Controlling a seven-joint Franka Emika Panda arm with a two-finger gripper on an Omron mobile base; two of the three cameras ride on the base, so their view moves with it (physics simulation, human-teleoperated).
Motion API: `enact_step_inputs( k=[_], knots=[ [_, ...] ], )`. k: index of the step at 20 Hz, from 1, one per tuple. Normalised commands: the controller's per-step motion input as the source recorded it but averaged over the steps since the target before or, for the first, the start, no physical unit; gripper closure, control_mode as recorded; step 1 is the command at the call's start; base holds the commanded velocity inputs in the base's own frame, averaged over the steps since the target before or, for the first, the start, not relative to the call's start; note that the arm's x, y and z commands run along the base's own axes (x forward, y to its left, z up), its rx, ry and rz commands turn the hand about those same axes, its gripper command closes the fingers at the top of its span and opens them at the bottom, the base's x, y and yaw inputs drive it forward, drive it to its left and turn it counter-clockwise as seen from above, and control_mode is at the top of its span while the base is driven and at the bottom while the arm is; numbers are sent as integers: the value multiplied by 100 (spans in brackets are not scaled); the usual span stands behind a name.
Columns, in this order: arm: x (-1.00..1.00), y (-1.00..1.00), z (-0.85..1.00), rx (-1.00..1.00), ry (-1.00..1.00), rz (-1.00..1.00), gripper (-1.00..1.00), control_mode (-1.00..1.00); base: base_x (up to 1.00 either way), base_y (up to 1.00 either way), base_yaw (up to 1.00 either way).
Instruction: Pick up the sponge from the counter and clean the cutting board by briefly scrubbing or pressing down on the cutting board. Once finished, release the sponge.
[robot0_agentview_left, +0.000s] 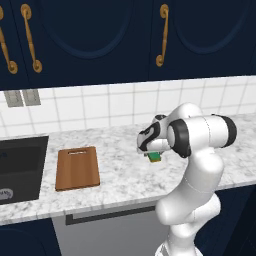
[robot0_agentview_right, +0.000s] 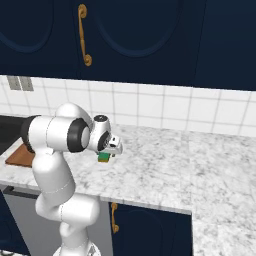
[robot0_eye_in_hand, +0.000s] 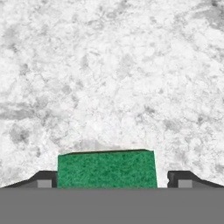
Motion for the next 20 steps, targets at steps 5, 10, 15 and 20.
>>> enact_step_inputs(
  k=[5, 10, 15, 20],
  knots=[
    [-18, 23, -27, 2, 0, 1, 100, -100, 0, 0, 0],
    [0, 20, 20, 0, 0, 5, 100, -100, 0, 0, 0],
    [0, 69, 81, 0, 0, 12, 100, -100, 0, 0, 0],
    [-4, 94, 57, 4, -1, 1, 100, -100, 0, 0, 0]
  ],
)
